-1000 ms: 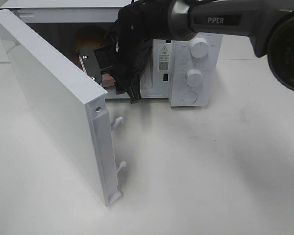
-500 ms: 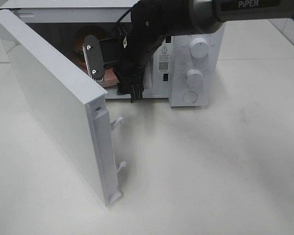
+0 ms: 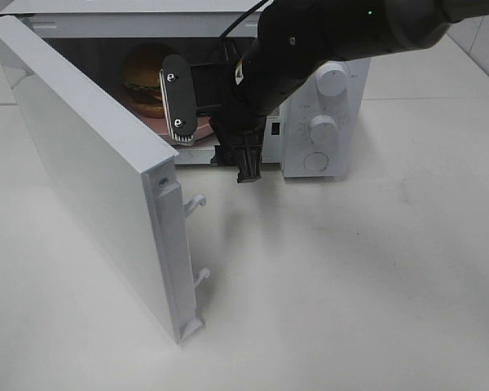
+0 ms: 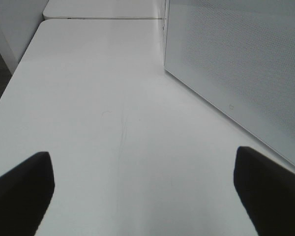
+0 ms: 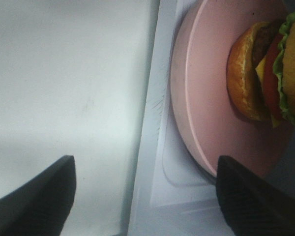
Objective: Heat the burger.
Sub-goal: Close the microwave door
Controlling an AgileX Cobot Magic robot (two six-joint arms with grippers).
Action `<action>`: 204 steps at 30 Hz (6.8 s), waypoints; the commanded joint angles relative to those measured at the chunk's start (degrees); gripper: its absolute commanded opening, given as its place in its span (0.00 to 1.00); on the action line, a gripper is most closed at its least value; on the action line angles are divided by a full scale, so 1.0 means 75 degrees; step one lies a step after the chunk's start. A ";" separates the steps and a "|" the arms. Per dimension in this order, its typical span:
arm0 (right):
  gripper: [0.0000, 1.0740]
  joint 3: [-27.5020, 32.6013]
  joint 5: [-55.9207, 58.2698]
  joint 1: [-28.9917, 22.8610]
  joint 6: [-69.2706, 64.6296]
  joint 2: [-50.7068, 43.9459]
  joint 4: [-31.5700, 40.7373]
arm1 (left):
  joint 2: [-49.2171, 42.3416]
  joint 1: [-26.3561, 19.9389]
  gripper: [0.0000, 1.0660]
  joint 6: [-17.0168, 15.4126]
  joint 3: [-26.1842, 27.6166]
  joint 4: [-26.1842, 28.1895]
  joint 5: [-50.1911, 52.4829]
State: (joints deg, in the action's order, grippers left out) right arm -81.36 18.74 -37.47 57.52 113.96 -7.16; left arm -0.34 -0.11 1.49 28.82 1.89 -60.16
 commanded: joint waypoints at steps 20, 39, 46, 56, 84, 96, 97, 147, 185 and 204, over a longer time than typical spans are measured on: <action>0.71 0.3063 -0.0290 -0.0008 -0.1016 -0.2567 -0.0023 | -0.0145 0.0031 0.85 -0.0031 -0.0031 0.0015 0.0099; 0.71 0.5011 0.0405 -0.0008 -0.5882 -0.4706 -0.0038 | -0.0145 0.0031 0.85 -0.0031 -0.0031 0.0015 0.0099; 0.71 0.5080 0.1734 -0.0008 -0.7502 -0.5607 -0.0031 | -0.0145 0.0031 0.85 -0.0031 -0.0031 0.0015 0.0099; 0.71 0.5080 0.3904 -0.0008 -0.8159 -0.6669 0.0008 | -0.0145 0.0031 0.85 -0.0031 -0.0031 0.0015 0.0099; 0.71 0.6570 0.5554 0.1108 -0.8808 -1.0764 0.0199 | -0.0145 0.0031 0.85 -0.0031 -0.0031 0.0015 0.0099; 0.71 0.6967 0.5439 0.2850 -0.8808 -1.2613 0.0237 | -0.0145 0.0031 0.85 -0.0031 -0.0031 0.0015 0.0099; 0.71 0.6967 0.5439 0.3117 -0.8808 -1.2949 0.0237 | -0.0145 0.0031 0.85 -0.0031 -0.0031 0.0015 0.0099; 0.70 0.6975 0.5432 0.4431 -0.8762 -1.5424 0.0283 | -0.0138 0.0031 0.85 -0.0031 -0.0031 0.0015 0.0099; 0.70 0.6975 0.5432 0.4431 -0.8762 -1.5424 0.0283 | 0.0970 0.0031 0.78 -0.0061 0.0191 0.0168 0.0749; 0.70 0.6975 0.5432 0.4431 -0.8762 -1.5424 0.0283 | 0.4400 0.0031 0.00 -0.0046 0.0099 0.0573 0.3858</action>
State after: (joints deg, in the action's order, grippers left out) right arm -29.16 59.53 -4.64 -8.14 -0.23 -5.16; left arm 29.11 -0.11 1.26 29.68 4.70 -36.21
